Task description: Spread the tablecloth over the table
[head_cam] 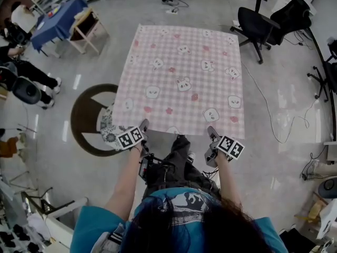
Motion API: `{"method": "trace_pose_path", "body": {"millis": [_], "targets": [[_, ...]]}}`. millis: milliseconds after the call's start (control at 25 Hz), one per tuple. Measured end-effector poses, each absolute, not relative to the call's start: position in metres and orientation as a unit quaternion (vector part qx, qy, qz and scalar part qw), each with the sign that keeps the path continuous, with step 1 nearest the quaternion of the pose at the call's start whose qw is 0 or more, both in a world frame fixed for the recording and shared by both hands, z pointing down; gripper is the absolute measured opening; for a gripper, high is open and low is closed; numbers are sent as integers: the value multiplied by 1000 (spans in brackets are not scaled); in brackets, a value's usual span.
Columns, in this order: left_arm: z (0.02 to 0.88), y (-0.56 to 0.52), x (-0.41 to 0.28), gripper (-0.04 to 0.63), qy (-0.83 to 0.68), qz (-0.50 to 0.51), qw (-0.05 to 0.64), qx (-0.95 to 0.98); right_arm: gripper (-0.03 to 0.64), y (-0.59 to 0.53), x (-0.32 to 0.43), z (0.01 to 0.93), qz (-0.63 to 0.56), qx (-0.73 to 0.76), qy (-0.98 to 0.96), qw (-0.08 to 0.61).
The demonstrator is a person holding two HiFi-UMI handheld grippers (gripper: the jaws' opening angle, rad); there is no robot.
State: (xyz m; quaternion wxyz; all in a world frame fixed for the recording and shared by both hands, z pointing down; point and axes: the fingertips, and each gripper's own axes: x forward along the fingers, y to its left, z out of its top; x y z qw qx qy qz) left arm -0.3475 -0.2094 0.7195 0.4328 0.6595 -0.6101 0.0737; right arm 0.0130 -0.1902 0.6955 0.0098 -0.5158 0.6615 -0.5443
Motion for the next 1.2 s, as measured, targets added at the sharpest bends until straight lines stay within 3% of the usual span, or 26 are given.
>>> {"method": "trace_pose_path", "body": {"millis": [1200], "targets": [[660, -200, -321, 221, -543, 76, 398, 736, 152, -158, 1, 680, -530, -546, 646, 61]]}}
